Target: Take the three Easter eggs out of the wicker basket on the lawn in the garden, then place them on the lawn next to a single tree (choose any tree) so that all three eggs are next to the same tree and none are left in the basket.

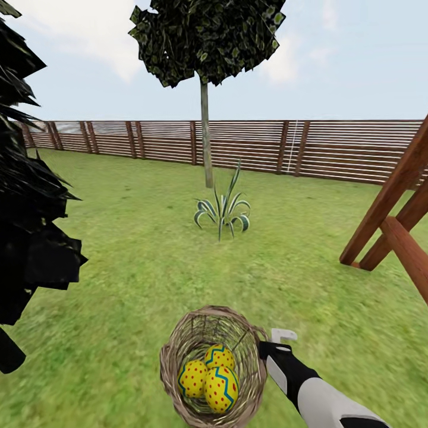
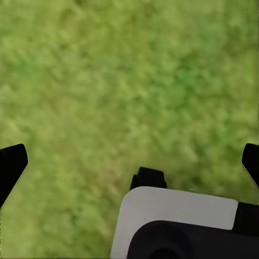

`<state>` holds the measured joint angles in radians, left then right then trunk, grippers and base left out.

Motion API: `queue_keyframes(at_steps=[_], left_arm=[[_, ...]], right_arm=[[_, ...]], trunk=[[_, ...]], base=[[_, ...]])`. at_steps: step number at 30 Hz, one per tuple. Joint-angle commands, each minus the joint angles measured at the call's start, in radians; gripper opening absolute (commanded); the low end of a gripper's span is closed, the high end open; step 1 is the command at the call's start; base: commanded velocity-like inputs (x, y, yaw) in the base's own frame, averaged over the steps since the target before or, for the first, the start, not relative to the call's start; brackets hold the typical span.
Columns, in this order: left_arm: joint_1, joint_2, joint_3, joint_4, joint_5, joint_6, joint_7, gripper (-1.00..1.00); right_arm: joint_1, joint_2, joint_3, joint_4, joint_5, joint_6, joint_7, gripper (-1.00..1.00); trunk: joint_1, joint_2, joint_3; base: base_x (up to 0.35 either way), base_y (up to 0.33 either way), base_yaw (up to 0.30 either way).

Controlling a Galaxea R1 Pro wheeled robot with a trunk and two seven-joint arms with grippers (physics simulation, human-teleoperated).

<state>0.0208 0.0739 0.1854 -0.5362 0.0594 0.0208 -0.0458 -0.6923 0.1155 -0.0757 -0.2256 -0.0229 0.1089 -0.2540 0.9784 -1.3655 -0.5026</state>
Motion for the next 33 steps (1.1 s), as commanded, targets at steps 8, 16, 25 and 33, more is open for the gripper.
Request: queue_keyframes(at_steps=[8, 16, 25, 33], left_arm=[[0.0, 0.0, 0.002, -0.002, 0.006, 0.002, -0.005, 1.0], [0.0, 0.0, 0.002, -0.002, 0.005, 0.002, -0.005, 1.0], [0.0, 0.0, 0.002, -0.001, 0.002, 0.002, -0.005, 1.0], [0.0, 0.0, 0.003, -0.002, 0.0, 0.001, -0.005, 1.0]], right_arm=[[0.001, 0.001, -0.01, -0.003, -0.003, 0.003, 0.001, -1.0], [0.002, 0.001, -0.01, -0.003, -0.003, 0.003, 0.001, -1.0], [0.002, 0.001, -0.009, -0.003, -0.003, 0.003, 0.001, -1.0], [0.002, 0.001, -0.009, -0.003, -0.003, 0.003, 0.001, -1.0]], trunk=[[0.001, 0.0, 0.002], [0.001, 0.0, 0.007], [0.001, 0.0, 0.012], [0.001, 0.0, 0.015]], base=[[0.338, 0.114, -0.183], [0.338, 0.097, -0.248], [0.338, 0.023, -0.246], [0.338, 0.0, -0.161]])
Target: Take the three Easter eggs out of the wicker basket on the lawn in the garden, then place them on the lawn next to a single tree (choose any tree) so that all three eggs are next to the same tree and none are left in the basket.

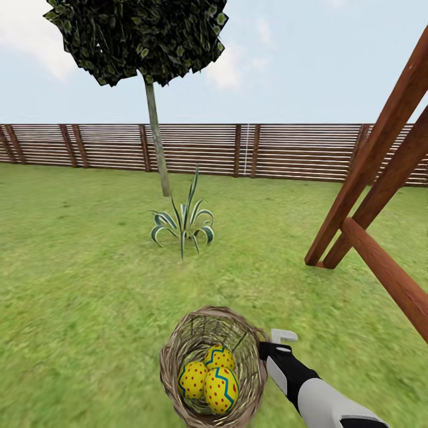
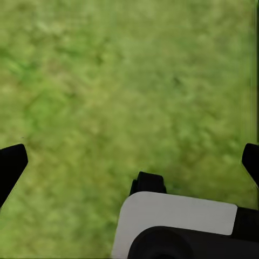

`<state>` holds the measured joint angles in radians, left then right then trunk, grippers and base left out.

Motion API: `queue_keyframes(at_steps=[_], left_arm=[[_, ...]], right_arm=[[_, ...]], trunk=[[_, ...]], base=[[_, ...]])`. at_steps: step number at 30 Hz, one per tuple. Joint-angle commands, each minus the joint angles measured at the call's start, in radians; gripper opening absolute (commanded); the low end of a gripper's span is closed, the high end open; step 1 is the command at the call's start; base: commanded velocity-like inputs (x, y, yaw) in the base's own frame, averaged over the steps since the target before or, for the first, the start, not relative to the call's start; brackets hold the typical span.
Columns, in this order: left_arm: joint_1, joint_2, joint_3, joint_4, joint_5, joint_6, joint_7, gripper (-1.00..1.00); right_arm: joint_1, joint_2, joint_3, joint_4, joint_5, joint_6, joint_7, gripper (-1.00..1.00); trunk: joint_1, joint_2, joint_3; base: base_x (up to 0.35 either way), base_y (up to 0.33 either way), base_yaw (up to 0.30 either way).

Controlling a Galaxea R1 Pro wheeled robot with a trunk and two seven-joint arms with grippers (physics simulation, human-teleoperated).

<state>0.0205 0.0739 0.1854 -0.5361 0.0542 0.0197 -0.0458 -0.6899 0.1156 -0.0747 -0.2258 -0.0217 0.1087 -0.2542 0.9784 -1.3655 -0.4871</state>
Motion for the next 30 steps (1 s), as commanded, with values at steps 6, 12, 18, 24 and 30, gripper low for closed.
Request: queue_keyframes(at_steps=[6, 12, 18, 24, 30], left_arm=[[0.001, 0.0, 0.002, -0.002, 0.007, 0.002, -0.005, 1.0], [0.001, 0.0, 0.002, -0.002, 0.005, 0.002, -0.005, 1.0], [0.001, 0.0, 0.002, -0.002, 0.006, 0.002, -0.005, 1.0], [0.001, 0.0, 0.002, -0.002, 0.006, 0.002, -0.005, 1.0], [0.001, 0.0, 0.002, -0.002, 0.006, 0.002, -0.005, 1.0]], right_arm=[[-0.001, 0.001, -0.01, -0.003, -0.004, 0.003, 0.001, -1.0], [0.0, 0.001, -0.01, -0.003, -0.003, 0.003, 0.001, -1.0], [0.0, 0.001, -0.01, -0.003, -0.003, 0.003, 0.001, -1.0], [0.0, 0.001, -0.01, -0.003, -0.003, 0.003, 0.001, -1.0], [0.0, 0.001, -0.01, -0.003, -0.003, 0.003, 0.001, -1.0]], trunk=[[0.001, 0.0, -0.001], [0.001, 0.0, -0.001], [0.001, 0.0, -0.001], [0.001, 0.0, -0.001], [0.001, 0.0, -0.001]], base=[[0.338, 0.0, -0.013], [0.338, 0.0, -0.062], [0.338, 0.0, -0.119], [0.338, 0.0, -0.008], [0.338, 0.0, -0.004]])
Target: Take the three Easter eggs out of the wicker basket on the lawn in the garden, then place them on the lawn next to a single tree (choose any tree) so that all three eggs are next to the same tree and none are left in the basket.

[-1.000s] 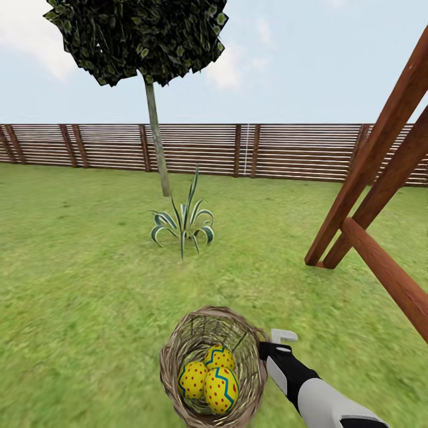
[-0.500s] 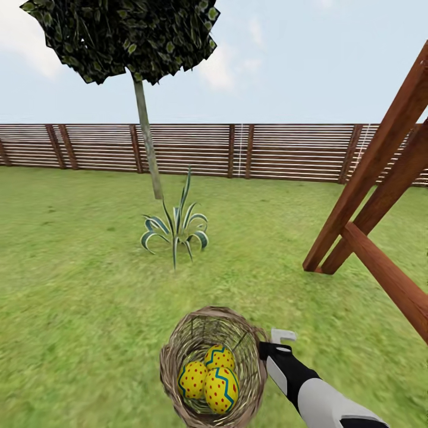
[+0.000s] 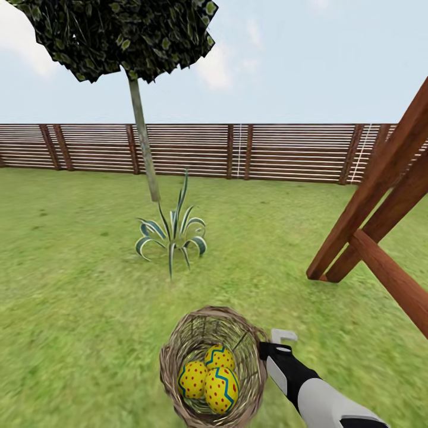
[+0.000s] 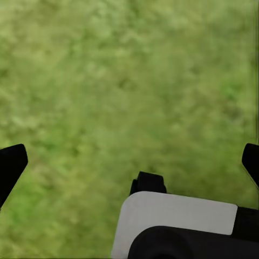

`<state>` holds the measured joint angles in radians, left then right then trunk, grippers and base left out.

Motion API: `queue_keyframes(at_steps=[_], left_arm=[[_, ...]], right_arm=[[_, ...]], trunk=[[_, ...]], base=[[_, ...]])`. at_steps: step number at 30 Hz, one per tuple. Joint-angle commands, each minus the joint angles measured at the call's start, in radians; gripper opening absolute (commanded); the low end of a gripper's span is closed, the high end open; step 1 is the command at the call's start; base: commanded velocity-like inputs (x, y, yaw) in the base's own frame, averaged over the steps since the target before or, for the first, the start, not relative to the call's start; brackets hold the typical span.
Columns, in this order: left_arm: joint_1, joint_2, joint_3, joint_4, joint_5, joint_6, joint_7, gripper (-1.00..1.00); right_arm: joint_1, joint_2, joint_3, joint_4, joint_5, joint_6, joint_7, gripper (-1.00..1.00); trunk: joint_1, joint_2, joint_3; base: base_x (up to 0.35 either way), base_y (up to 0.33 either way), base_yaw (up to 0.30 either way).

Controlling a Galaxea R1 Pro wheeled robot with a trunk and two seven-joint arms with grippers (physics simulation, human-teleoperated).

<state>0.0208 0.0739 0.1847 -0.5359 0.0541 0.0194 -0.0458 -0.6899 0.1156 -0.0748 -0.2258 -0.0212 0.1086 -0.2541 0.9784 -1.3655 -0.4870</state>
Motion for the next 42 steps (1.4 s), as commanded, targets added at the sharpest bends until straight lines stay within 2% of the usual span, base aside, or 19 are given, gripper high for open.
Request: queue_keyframes(at_steps=[1, 17, 42], left_arm=[[0.001, 0.0, 0.003, -0.002, 0.005, 0.002, -0.005, 1.0], [0.001, 0.0, 0.003, -0.002, 0.009, 0.002, -0.005, 1.0], [0.001, 0.0, 0.003, -0.001, 0.006, 0.002, -0.005, 1.0]], right_arm=[[0.0, 0.001, -0.01, -0.003, -0.003, 0.003, 0.001, -1.0], [0.0, 0.001, -0.01, -0.003, -0.003, 0.003, 0.001, -1.0], [0.0, 0.001, -0.009, -0.003, -0.003, 0.003, 0.001, -1.0]], trunk=[[0.001, 0.0, -0.001], [0.001, 0.0, -0.001], [0.001, 0.0, -0.001]], base=[[0.338, 0.0, -0.083], [0.338, 0.0, -0.143], [0.338, 0.0, -0.083]])
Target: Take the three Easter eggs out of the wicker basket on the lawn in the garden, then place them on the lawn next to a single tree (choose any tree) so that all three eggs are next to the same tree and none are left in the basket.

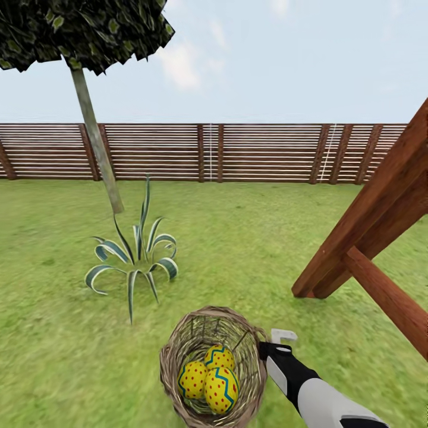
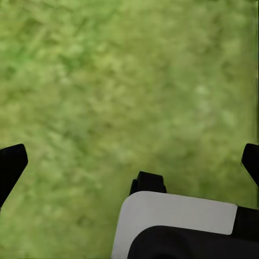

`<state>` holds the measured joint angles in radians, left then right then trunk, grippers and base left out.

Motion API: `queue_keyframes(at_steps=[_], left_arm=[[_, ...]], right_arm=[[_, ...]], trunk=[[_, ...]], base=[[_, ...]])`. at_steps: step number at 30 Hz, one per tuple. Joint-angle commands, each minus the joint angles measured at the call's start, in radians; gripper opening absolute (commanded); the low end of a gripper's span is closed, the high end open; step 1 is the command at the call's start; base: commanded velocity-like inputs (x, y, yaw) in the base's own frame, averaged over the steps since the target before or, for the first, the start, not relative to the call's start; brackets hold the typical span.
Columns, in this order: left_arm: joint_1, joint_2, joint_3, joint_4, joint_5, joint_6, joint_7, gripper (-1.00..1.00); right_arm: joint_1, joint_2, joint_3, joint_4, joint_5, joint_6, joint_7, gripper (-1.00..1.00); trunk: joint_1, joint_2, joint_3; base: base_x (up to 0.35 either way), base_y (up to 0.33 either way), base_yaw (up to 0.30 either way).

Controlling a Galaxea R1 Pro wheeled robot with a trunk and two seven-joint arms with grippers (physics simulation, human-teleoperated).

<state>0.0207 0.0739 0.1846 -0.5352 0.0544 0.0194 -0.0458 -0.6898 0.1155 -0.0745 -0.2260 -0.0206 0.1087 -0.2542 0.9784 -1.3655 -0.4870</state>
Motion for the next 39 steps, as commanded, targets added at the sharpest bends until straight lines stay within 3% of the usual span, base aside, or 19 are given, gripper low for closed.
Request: queue_keyframes(at_steps=[1, 15, 39], left_arm=[[0.001, 0.0, 0.003, -0.002, 0.006, 0.002, -0.005, 1.0], [0.001, 0.0, 0.003, -0.002, 0.007, 0.002, -0.005, 1.0], [0.0, 0.0, 0.003, -0.003, 0.004, 0.002, -0.005, 1.0]], right_arm=[[0.0, 0.001, -0.01, -0.003, -0.004, 0.003, 0.001, -1.0], [0.0, 0.001, -0.01, -0.004, -0.004, 0.003, 0.001, -1.0], [0.0, 0.0, -0.01, -0.005, -0.004, 0.003, 0.001, -1.0]], trunk=[[0.001, 0.0, -0.001], [0.001, 0.0, -0.001], [0.001, 0.0, 0.003]], base=[[0.338, 0.0, -0.128], [0.338, 0.0, -0.019], [0.338, 0.0, -0.102]])
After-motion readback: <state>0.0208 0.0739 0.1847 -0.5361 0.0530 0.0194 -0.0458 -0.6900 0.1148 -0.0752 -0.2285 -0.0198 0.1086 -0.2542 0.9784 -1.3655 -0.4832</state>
